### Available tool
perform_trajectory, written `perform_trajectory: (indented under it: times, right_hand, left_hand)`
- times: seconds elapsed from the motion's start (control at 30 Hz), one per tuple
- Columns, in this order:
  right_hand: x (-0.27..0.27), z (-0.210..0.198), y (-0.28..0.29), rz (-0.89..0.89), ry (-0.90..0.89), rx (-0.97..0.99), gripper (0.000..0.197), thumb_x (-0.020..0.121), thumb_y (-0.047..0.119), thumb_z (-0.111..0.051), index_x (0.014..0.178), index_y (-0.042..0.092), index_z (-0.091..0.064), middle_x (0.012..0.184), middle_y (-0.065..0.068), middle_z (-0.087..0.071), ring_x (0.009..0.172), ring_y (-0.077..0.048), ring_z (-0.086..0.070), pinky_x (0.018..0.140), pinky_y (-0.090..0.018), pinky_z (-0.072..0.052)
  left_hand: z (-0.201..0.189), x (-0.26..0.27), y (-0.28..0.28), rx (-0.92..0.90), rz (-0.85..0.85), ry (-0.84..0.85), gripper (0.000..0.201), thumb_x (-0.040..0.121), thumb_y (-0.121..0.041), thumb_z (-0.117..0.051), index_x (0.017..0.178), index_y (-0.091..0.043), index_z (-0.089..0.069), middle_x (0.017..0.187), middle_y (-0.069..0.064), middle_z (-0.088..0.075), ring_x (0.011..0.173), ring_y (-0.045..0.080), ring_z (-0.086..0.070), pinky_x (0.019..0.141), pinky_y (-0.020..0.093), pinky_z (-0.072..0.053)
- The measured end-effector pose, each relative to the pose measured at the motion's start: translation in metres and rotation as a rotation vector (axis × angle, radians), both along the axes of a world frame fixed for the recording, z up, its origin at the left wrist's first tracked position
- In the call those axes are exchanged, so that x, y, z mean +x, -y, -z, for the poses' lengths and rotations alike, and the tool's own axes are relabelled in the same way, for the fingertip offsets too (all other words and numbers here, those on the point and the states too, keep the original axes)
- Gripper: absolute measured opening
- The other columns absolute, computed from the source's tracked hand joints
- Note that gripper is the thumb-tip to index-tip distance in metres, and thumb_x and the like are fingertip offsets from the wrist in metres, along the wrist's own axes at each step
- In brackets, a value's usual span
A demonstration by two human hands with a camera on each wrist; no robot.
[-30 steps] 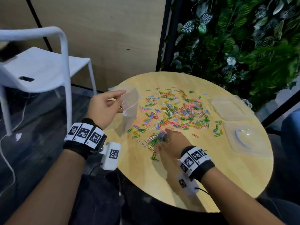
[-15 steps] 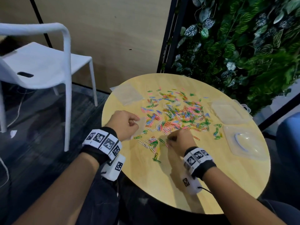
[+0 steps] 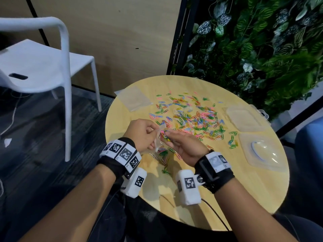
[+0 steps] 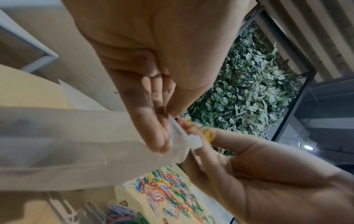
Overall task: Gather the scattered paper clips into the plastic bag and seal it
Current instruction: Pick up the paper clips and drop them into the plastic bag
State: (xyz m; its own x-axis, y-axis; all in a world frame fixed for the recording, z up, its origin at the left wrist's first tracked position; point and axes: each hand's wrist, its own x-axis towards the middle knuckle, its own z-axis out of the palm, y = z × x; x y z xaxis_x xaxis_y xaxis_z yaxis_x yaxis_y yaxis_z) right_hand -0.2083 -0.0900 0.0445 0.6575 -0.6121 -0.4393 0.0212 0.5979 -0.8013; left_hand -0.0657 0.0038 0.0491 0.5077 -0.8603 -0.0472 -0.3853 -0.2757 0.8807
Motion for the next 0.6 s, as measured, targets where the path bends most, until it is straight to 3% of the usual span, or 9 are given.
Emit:
perform_trajectory:
  times: [0.07,0.17,0.23,0.33,0.4,0.5,0.53,0.6]
  right_hand:
    - [0.011,0.004,-0.004,0.024,-0.066,-0.052,0.020,0.090,-0.002,-0.058,0.108,-0.010,-0.063,0.108,-0.022,-0.067,0.093,-0.026,-0.067,0.078,-0.023,-0.059]
    - [0.021,0.006,-0.006,0.050,-0.154,-0.097,0.027,0.094,-0.005,-0.052,0.119,-0.014,-0.058,0.123,-0.026,-0.060,0.114,-0.030,-0.059,0.096,-0.035,-0.053]
    - [0.026,0.004,-0.007,0.017,-0.216,-0.148,0.031,0.092,-0.010,-0.049,0.122,-0.012,-0.055,0.123,-0.025,-0.057,0.116,-0.032,-0.057,0.100,-0.037,-0.050]
    - [0.033,0.001,-0.008,-0.044,-0.265,-0.302,0.029,0.086,-0.009,-0.059,0.114,-0.009,-0.061,0.113,-0.029,-0.064,0.093,-0.029,-0.067,0.086,-0.036,-0.058]
    - [0.036,0.001,-0.008,-0.096,-0.420,-0.625,0.015,0.082,0.000,-0.068,0.096,-0.002,-0.072,0.090,-0.023,-0.073,0.074,-0.026,-0.072,0.076,-0.036,-0.061]
    - [0.041,-0.001,-0.009,-0.156,-0.565,-1.083,0.011,0.081,0.004,-0.067,0.081,0.005,-0.078,0.072,-0.009,-0.074,0.054,-0.009,-0.065,0.055,-0.010,-0.051]
    - [0.043,-0.001,-0.010,-0.184,-0.578,-1.183,0.014,0.082,0.006,-0.065,0.082,0.008,-0.079,0.072,-0.005,-0.074,0.054,-0.004,-0.061,0.054,-0.006,-0.045]
    - [0.045,-0.005,-0.012,-0.245,-0.563,-1.263,0.019,0.084,0.006,-0.062,0.089,0.011,-0.079,0.080,-0.003,-0.075,0.064,-0.007,-0.065,0.065,-0.011,-0.049]
  left_hand:
    - [0.000,-0.001,-0.001,-0.019,-0.002,-0.035,0.011,0.094,-0.008,-0.060,0.096,-0.003,-0.070,0.060,0.013,-0.069,0.050,0.024,-0.067,0.057,0.039,-0.063]
    - [0.001,0.002,-0.004,-0.032,0.002,-0.046,0.011,0.094,-0.007,-0.061,0.095,-0.002,-0.070,0.064,0.013,-0.070,0.055,0.028,-0.069,0.059,0.040,-0.063]
    - [0.001,0.005,-0.006,-0.033,0.007,-0.054,0.011,0.094,-0.007,-0.060,0.096,-0.002,-0.070,0.064,0.012,-0.070,0.056,0.030,-0.069,0.060,0.040,-0.063]
    - [-0.001,0.008,-0.009,-0.027,0.016,-0.038,0.011,0.095,-0.008,-0.060,0.097,-0.003,-0.070,0.064,0.015,-0.071,0.056,0.030,-0.070,0.058,0.035,-0.062]
    - [-0.003,0.009,-0.010,-0.036,0.015,-0.032,0.011,0.094,-0.008,-0.060,0.096,-0.005,-0.070,0.066,0.018,-0.072,0.053,0.025,-0.069,0.055,0.028,-0.061]
    - [-0.003,0.012,-0.009,-0.047,-0.003,-0.039,0.011,0.094,-0.009,-0.062,0.096,-0.007,-0.072,0.067,0.017,-0.073,0.050,0.019,-0.069,0.054,0.026,-0.060]
    - [-0.003,0.013,-0.009,-0.052,-0.012,-0.040,0.011,0.094,-0.009,-0.062,0.095,-0.007,-0.072,0.067,0.016,-0.073,0.050,0.019,-0.069,0.054,0.027,-0.061]
    - [-0.005,0.017,-0.009,-0.071,-0.042,-0.036,0.010,0.093,-0.009,-0.062,0.095,-0.007,-0.072,0.065,0.014,-0.073,0.049,0.019,-0.069,0.054,0.028,-0.061]
